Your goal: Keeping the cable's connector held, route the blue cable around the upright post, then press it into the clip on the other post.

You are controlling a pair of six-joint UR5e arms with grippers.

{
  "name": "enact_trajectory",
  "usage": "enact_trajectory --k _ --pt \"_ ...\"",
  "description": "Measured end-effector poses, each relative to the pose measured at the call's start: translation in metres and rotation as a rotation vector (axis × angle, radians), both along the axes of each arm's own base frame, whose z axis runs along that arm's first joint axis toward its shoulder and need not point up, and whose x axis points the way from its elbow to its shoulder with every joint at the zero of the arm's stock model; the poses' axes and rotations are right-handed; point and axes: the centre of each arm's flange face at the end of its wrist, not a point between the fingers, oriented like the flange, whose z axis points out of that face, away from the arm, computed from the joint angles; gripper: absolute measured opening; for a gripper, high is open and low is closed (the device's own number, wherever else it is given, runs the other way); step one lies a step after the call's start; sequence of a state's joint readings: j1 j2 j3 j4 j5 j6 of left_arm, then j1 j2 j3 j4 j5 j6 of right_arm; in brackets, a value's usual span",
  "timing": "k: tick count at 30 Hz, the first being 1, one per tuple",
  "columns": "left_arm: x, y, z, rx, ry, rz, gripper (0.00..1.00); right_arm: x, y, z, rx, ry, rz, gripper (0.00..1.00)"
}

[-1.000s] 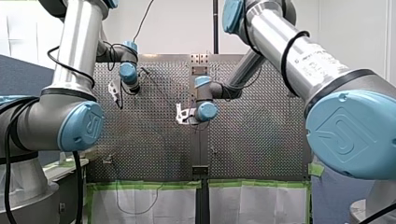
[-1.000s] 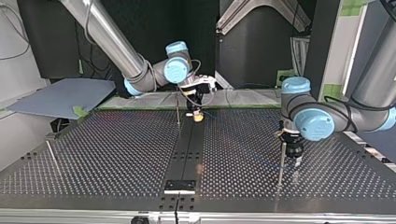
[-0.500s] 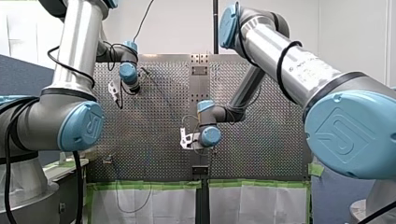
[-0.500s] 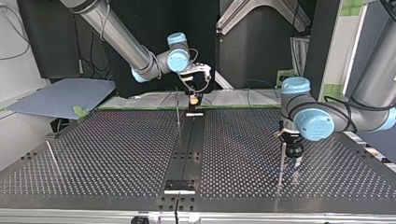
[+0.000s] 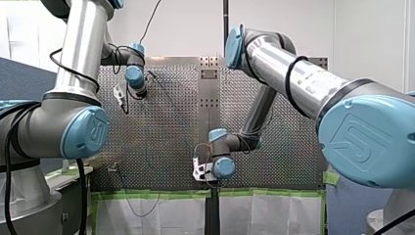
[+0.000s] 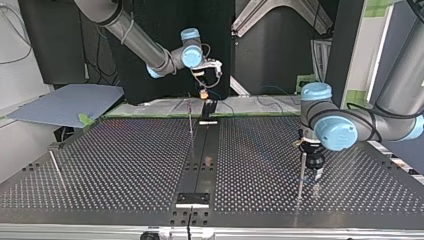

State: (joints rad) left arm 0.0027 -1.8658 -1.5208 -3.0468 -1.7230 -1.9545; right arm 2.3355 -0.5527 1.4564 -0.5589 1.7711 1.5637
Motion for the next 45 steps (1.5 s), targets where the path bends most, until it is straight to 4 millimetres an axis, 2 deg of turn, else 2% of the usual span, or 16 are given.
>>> enact_trajectory --k 10,16,41,45 --pt "0.0 0.0 0.0 0.003 -0.002 -0.001 1.0 -0.014 0.003 -0.043 0.027 0.032 -0.025 0.0" --pt "0.0 0.0 0.0 0.005 -0.002 -0.001 1.0 -0.022 0.0 -0.055 0.031 0.035 -0.048 0.0" --pt "0.0 0.0 0.0 0.002 -0.002 -0.002 1.0 -0.063 -0.009 -0.074 0.018 -0.033 -0.125 0.0" --pt "0.0 0.0 0.0 0.002 -0.002 -0.001 1.0 -0.075 -0.012 -0.078 0.021 -0.043 -0.152 0.0"
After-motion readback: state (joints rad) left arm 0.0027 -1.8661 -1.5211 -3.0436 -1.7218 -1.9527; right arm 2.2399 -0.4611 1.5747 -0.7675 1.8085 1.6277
